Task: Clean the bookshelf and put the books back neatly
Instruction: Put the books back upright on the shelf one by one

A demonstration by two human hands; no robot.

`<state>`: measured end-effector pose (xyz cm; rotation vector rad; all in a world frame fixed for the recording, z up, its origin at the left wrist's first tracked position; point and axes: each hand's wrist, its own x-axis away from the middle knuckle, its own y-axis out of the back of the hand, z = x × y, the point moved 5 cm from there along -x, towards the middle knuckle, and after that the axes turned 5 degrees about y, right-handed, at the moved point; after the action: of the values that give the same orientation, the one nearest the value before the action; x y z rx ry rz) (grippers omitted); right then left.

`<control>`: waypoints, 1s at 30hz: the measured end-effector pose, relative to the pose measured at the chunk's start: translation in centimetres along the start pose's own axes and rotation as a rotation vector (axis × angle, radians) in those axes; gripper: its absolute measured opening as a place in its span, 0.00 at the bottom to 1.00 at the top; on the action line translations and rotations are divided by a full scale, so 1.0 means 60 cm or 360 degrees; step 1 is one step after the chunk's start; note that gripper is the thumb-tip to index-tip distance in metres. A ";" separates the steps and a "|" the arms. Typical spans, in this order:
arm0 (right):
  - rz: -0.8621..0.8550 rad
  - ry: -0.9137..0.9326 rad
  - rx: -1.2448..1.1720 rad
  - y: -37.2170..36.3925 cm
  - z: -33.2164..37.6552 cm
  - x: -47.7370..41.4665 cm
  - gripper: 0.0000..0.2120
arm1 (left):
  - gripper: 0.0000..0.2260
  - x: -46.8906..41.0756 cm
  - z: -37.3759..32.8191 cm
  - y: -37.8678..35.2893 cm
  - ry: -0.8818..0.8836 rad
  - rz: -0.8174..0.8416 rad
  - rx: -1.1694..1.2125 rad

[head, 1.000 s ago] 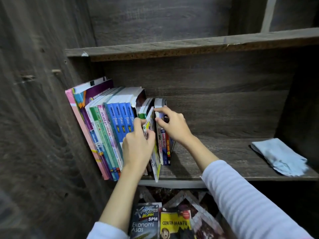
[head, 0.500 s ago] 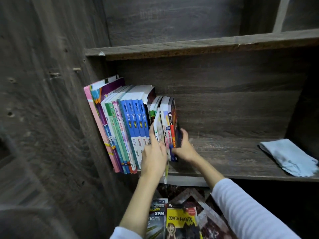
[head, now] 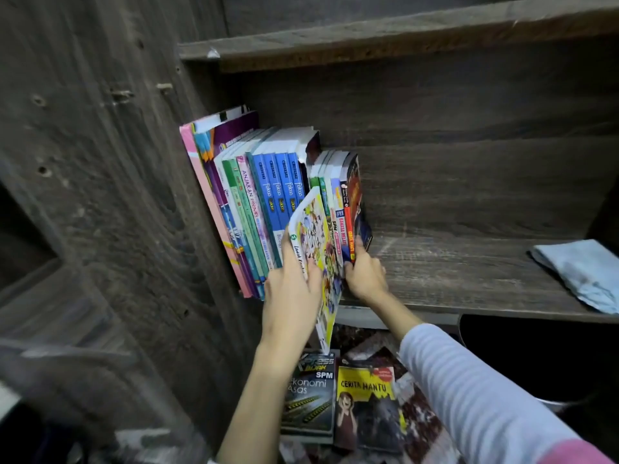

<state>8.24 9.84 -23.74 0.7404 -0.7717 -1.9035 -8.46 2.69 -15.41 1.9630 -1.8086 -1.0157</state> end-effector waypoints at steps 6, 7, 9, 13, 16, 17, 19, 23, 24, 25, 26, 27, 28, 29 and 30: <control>0.0162 -0.0030 -0.0059 -0.004 -0.001 -0.014 0.32 | 0.23 0.009 -0.007 0.004 -0.0021 0.0026 -0.0034; 0.0235 -0.0027 -0.0153 0.000 -0.002 -0.017 0.32 | 0.24 0.011 -0.011 0.005 -0.0019 0.0029 -0.0044; 0.0237 0.0010 -0.0336 0.018 -0.002 -0.014 0.31 | 0.24 0.014 -0.020 0.009 -0.0028 0.0031 -0.0047; -0.0320 0.0232 -0.0748 0.091 0.011 0.037 0.20 | 0.22 0.020 -0.054 0.023 -0.0108 0.0007 0.0008; -0.0434 0.0626 -0.0992 0.128 0.031 0.096 0.12 | 0.27 0.016 -0.088 0.024 -0.0135 0.0027 0.0017; -0.0424 0.0741 -0.0963 0.136 0.033 0.112 0.10 | 0.28 0.013 -0.102 0.022 -0.0149 0.0026 0.0024; -0.0418 0.0923 -0.0808 0.138 0.036 0.135 0.16 | 0.27 0.006 -0.126 0.015 -0.0220 -0.0004 0.0005; -0.0413 0.0990 -0.0601 0.134 0.018 0.138 0.25 | 0.26 -0.009 -0.168 -0.011 -0.0301 0.0005 0.0016; -0.0411 0.0943 -0.0563 0.132 0.011 0.132 0.27 | 0.26 -0.014 -0.174 -0.020 -0.0316 0.0006 0.0030; -0.0405 0.0887 -0.0519 0.128 0.005 0.125 0.30 | 0.26 -0.019 -0.175 -0.029 -0.0345 -0.0006 0.0051; -0.0404 0.0825 -0.0478 0.123 -0.001 0.120 0.31 | 0.26 -0.022 -0.176 -0.037 -0.0398 -0.0023 0.0078; -0.0410 0.0781 -0.0455 0.119 -0.007 0.113 0.32 | 0.28 -0.026 -0.179 -0.047 -0.0476 -0.0031 0.0113; -0.0402 0.0743 -0.0456 0.112 -0.010 0.108 0.32 | 0.30 -0.030 -0.179 -0.057 -0.0544 -0.0018 0.0139; -0.0379 0.0710 -0.0469 0.104 -0.012 0.103 0.33 | 0.31 -0.034 -0.178 -0.066 -0.0583 0.0006 0.0162; -0.0352 0.0676 -0.0486 0.097 -0.012 0.100 0.34 | 0.32 -0.040 -0.175 -0.077 -0.0601 0.0031 0.0166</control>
<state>9.47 2.07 -20.79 1.0189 -0.1348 -1.9050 1.97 3.18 -10.16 1.9049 -2.1064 -1.3883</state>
